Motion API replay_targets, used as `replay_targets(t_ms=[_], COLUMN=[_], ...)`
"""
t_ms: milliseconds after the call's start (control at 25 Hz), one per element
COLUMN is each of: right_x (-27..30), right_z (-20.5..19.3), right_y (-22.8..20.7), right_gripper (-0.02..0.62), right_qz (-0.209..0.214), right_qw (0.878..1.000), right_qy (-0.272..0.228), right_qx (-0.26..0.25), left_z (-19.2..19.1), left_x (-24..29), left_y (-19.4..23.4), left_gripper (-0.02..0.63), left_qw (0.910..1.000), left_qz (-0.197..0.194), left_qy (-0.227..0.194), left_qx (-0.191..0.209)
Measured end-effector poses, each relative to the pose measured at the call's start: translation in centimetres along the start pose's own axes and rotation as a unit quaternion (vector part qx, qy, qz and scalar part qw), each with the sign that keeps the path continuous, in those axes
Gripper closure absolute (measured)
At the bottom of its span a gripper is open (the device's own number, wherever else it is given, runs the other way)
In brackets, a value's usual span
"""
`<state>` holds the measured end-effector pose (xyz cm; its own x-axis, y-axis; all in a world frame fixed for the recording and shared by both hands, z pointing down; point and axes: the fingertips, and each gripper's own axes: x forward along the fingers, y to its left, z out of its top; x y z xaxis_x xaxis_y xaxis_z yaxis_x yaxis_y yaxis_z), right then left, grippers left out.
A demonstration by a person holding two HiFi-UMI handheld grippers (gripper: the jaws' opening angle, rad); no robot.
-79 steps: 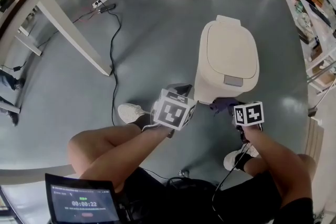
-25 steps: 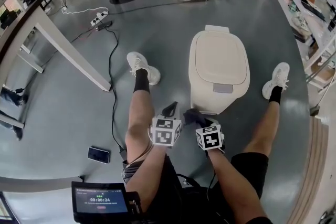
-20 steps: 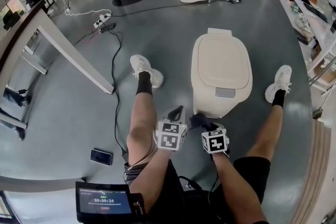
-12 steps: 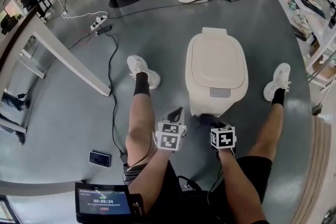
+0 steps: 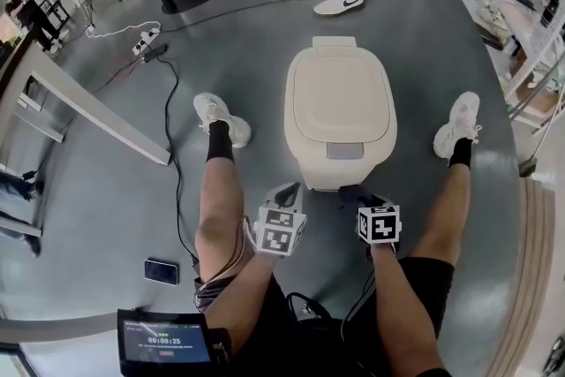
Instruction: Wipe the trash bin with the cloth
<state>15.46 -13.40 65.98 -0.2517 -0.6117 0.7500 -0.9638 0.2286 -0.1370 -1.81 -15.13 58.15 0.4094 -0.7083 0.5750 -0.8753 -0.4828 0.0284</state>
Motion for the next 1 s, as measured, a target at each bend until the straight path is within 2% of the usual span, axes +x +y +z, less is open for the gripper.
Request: replay_targets(t_ms=[160, 320, 440, 600, 800, 880, 1000], right_x=[-0.9, -2.3, -4.1, -6.0, -8.5, -9.8, -10.9], right_z=[0.3, 0.8, 2.6, 3.4, 2.8, 4.6, 8.1], right_y=[0.2, 0.2, 0.0, -1.6, -5.2, -7.0, -8.3], right_gripper=[0.506, 0.506, 0.506, 0.506, 0.506, 0.506, 0.506], right_qz=[0.033, 0.048, 0.05, 0.041, 0.012, -0.011, -0.03], right_qw=[0.997, 0.997, 0.997, 0.997, 0.996, 0.993, 0.986], right_qy=[-0.021, -0.023, -0.04, -0.07, -0.086, -0.117, -0.165], right_qx=[0.059, 0.063, 0.04, -0.01, 0.026, 0.026, -0.016], left_z=[0.3, 1.5, 2.1, 2.2, 4.0, 5.2, 7.0], left_x=[0.2, 0.1, 0.0, 0.7, 0.3, 0.4, 0.4], left_y=[-1.2, -2.7, -4.3, -6.8, -9.9, -11.6, -14.5], left_gripper=[0.609, 0.609, 0.609, 0.609, 0.609, 0.609, 0.609], left_qw=[0.9998, 0.9993, 0.9991, 0.9987, 0.9973, 0.9975, 0.9972], left_qz=[-0.005, -0.006, -0.017, -0.024, -0.02, -0.032, -0.055], left_qy=[-0.001, -0.01, -0.017, -0.019, -0.028, -0.036, -0.038], left_qx=[0.02, 0.037, 0.036, 0.041, 0.065, 0.052, 0.034])
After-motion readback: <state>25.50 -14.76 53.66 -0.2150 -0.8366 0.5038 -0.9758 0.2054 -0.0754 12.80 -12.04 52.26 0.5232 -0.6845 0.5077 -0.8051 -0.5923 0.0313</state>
